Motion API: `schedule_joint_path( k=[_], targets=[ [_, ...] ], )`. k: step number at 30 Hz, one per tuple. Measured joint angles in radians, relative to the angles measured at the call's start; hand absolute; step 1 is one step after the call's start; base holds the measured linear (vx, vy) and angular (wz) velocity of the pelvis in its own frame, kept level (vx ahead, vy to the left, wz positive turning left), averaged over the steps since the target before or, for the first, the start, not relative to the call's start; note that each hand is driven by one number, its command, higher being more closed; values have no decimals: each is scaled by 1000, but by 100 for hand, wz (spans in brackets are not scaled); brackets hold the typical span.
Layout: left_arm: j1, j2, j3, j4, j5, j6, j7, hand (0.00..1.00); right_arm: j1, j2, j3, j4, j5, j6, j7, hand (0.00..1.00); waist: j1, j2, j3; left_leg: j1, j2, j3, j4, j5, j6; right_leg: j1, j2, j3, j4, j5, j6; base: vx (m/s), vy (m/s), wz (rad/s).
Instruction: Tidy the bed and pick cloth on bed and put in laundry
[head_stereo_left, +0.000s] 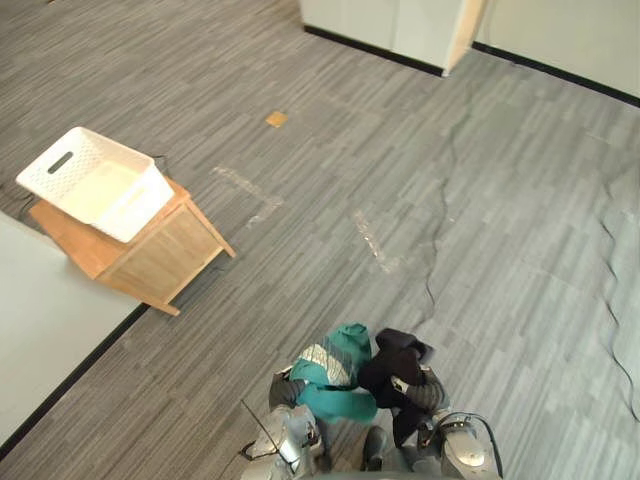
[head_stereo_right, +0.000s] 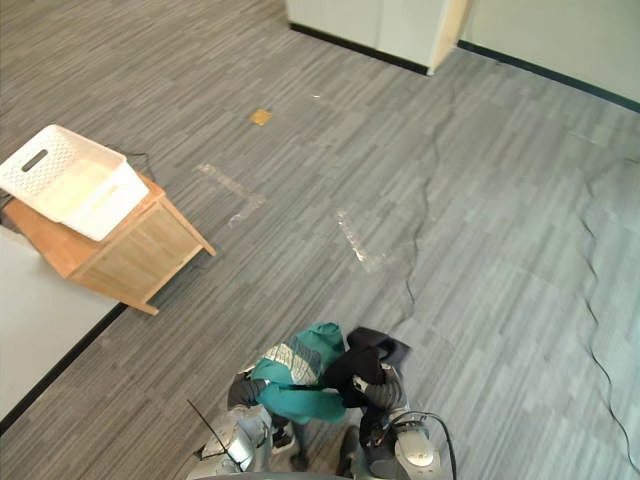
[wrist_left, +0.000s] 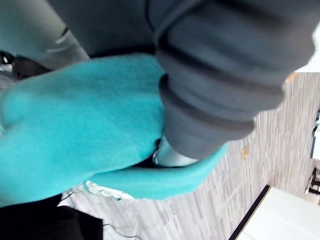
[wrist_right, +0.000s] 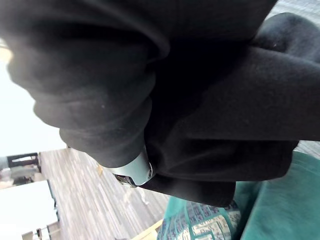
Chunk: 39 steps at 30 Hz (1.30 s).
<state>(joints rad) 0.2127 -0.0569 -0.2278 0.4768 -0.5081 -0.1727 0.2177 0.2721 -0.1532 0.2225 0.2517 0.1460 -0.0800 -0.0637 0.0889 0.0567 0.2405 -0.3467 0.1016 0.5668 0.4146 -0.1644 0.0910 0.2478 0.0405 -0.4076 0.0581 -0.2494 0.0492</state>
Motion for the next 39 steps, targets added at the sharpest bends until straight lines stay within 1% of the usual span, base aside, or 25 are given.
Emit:
schedule_joint_path(
  k=[1, 3, 4, 5, 6, 9, 11, 13, 14, 15, 16, 17, 18, 20, 21, 22, 23, 25, 26, 28, 33, 35, 36, 37, 39],
  targets=[
    [5, 3, 32, 11, -1, 2, 2, 100, -29, 22, 1, 40, 0, 1, -2, 100, 20, -40, -16, 35, -36, 2, 12, -19, 113, -5, -43, 6, 116, -57, 21, 528, -7, 45],
    [1, 2, 51, 20, -9, 0, 3, 100, -29, 36, -15, 43, 0, 0, -3, 100, 20, -68, -32, 90, -71, -49, 10, -80, 108, -111, -133, 1, 495, -47, 69, 765, 16, 84],
    [-1, 6, 48, 30, -12, 3, 4, 100, -27, 50, -25, 43, 1, -1, -5, 100, 7, -91, -33, 150, -112, -103, 0, -110, 97, -201, -207, 14, 788, 18, 94, 731, -1, 98],
    [-2, 10, 44, 35, -14, 6, 5, 100, -27, 51, -27, 43, 1, -1, -5, 100, 0, -98, -31, 186, -130, -134, -8, -127, 92, -236, -232, 32, 910, 23, 78, 878, -90, 168],
    [-11, 23, 22, 61, -23, 13, 8, 100, -12, 67, -44, 43, 1, -1, -1, 100, -34, -78, -27, 328, -147, -229, -73, -147, 73, -313, -271, 47, 1074, -4, 27, 855, -136, 163],
    [-9, 38, -1, 65, -22, 5, 7, 100, 24, 82, -47, 35, 3, -16, 2, 100, -76, -45, -47, 467, -126, -323, -180, -124, 32, -455, -312, 53, 962, -32, 7, 640, -141, 137],
    [-32, 48, -1, 65, -21, -1, 8, 100, 31, 88, -47, 36, 5, -17, 3, 100, -79, -24, -44, 516, -88, -366, -206, -138, -40, -576, -319, 88, 751, -32, 23, 607, -246, 90],
    [-50, 55, 0, 64, -20, -6, 8, 100, 23, 85, -47, 35, 10, -17, 3, 100, -75, -7, -37, 562, -15, -415, -206, -185, -125, -657, -288, 174, 412, 82, 31, 709, -465, 85],
    [-50, 58, 1, 64, -19, -9, 9, 100, 18, 84, -46, 31, 11, -17, 3, 100, -78, -10, -38, 591, 22, -439, -208, -209, -179, -673, -272, 245, 233, 190, 36, 667, -505, 84],
    [-47, 60, 2, 64, -19, -10, 9, 100, 19, 84, -45, 27, 11, -17, 3, 100, -78, -16, -40, 612, 41, -448, -208, -223, -204, -676, -270, 275, 180, 239, 36, 716, -562, 104],
    [-33, 62, 6, 66, -19, -13, 9, 100, 26, 84, -35, 20, 11, -17, 4, 100, -80, -32, -49, 666, 74, -483, -209, -246, -255, -680, -264, 316, 191, 361, 34, 743, -590, 72],
    [-33, 44, 16, 89, -20, -8, 9, 100, 7, 63, -22, 22, 10, -8, 7, 100, -69, 19, -52, 689, 147, -486, -200, -227, -307, -721, -222, 314, 343, 386, 63, 864, -688, 72],
    [-27, 29, 32, 88, -19, -9, 7, 100, -29, 56, -28, 19, 10, -5, 10, 100, -81, 33, -56, 651, 183, -497, -167, -154, -342, -749, -216, 305, 430, 318, 49, 817, -693, 45],
    [-42, 8, 35, 85, -18, -11, 2, 100, -64, 49, -37, 16, 10, -8, 14, 100, -85, 31, -56, 563, 201, -502, -49, 25, -259, -739, -215, 266, 467, 238, 10, 601, -568, 56],
    [-41, 8, 36, 84, -19, -11, -1, 100, -67, 49, -36, 16, 10, -12, 16, 100, -86, 29, -53, 468, 241, -480, 111, 148, -152, -668, -210, 222, 408, 211, -7, 536, -497, 57],
    [-36, 8, 35, 83, -21, -11, 0, 100, -61, 49, -37, 16, 11, -13, 16, 100, -80, 32, -42, 401, 279, -459, 276, 113, -124, -587, -180, 187, 350, 208, -20, 598, -523, 53],
    [-29, 8, 34, 76, -21, -12, -1, 100, -54, 49, -35, 12, 11, -17, 14, 100, -68, 43, -23, 342, 272, -471, 470, 45, -141, -466, -146, 157, 274, 206, -38, 437, -374, 30],
    [0, 7, 28, 43, -19, -12, -13, 100, -37, 47, -31, -9, 11, -33, 7, 100, -56, 29, -17, 251, 222, -434, 615, -12, -175, -363, -122, 126, 193, 195, -55, 322, -240, 22],
    [10, 8, 21, 14, -15, -12, -23, 100, -36, 46, -32, -24, 11, -37, 2, 100, -46, 30, -17, 194, 205, -343, 617, -44, -161, -317, -105, 119, 139, 183, -69, 278, -185, 18],
    [22, 9, 8, -20, 11, -12, -23, 100, -37, 46, -41, -30, 10, -42, 0, 100, -46, 33, -16, 99, 181, -199, 519, -78, -108, -262, -101, 78, 79, 182, -68, 310, -129, 37],
    [32, 11, -10, -65, 53, -10, -43, 100, -31, 46, -80, -29, 1, -42, -27, 100, -50, 35, -15, 81, 132, 77, 37, -82, -93, -167, -118, -32, 17, 145, -11, 295, 16, 62],
    [46, 13, -9, -65, 62, -7, -42, 100, -30, 50, -85, -29, -1, -42, -38, 100, -46, 20, -31, 123, 88, 104, -24, -25, 10, -134, -152, -62, 63, 77, 42, 419, 115, 75],
    [58, 13, -9, -65, 67, -6, -42, 100, -26, 55, -84, -30, -1, -42, -41, 100, -47, -12, -46, 138, 40, 82, -44, -44, 25, -136, -189, -72, 125, 57, 65, 353, 80, 57],
    [60, 13, -8, -65, 70, -3, -42, 100, -23, 58, -88, -30, -2, -43, -42, 100, -45, -20, -47, 149, 20, 69, -51, -49, 32, -150, -217, -65, 192, 44, 78, 458, 129, 70],
    [60, 25, -11, -66, 80, 3, -42, 100, -24, 76, -104, -30, -2, -50, -44, 100, -57, -41, -49, 243, -69, 10, -131, -49, 40, -276, -342, 34, 650, 65, 105, 534, 153, 98]
  ],
)
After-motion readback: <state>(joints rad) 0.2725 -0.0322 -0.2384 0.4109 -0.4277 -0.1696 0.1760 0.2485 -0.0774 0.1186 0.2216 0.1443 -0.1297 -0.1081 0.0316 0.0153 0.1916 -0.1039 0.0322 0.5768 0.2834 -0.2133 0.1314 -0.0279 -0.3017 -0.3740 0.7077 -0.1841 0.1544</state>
